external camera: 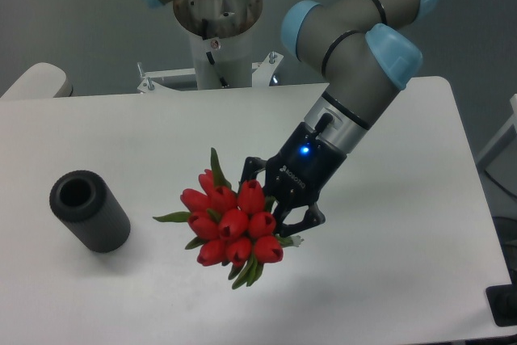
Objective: Insert the flowers into the vase
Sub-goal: 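Carry the red tulip bunch with the gripper toward the black vase, then lift the tulips and position the stems above the vase opening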
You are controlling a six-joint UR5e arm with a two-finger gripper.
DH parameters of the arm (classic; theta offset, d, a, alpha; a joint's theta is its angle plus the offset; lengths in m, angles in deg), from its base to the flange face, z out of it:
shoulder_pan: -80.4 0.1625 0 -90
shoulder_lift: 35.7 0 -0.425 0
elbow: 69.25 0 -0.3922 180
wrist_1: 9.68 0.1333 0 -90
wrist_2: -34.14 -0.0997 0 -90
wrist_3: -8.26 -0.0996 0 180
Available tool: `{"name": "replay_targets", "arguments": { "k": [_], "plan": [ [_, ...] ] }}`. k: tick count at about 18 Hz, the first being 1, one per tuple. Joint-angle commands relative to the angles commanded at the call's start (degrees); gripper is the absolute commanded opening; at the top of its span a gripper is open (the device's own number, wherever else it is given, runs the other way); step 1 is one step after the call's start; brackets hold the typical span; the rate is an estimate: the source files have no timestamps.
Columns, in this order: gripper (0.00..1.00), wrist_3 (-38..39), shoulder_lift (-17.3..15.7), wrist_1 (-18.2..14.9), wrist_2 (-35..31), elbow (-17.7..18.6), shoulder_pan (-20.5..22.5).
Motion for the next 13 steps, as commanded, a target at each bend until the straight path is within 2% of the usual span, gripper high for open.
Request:
{"name": "replay_targets", "arguments": {
  "k": [3, 8, 11, 13],
  "plan": [
    [0.31, 2.74, -1.31, 2.12, 0.00, 1.75, -0.44],
    [0.31, 3.97, -3.60, 2.39, 0.52, 2.99, -2.02],
    [0.31, 4.15, -3.78, 2.65, 2.45, 2.99, -3.69],
    [0.31, 4.41, -3.78, 3.79, 6.04, 3.16, -4.40]
  ]
}}
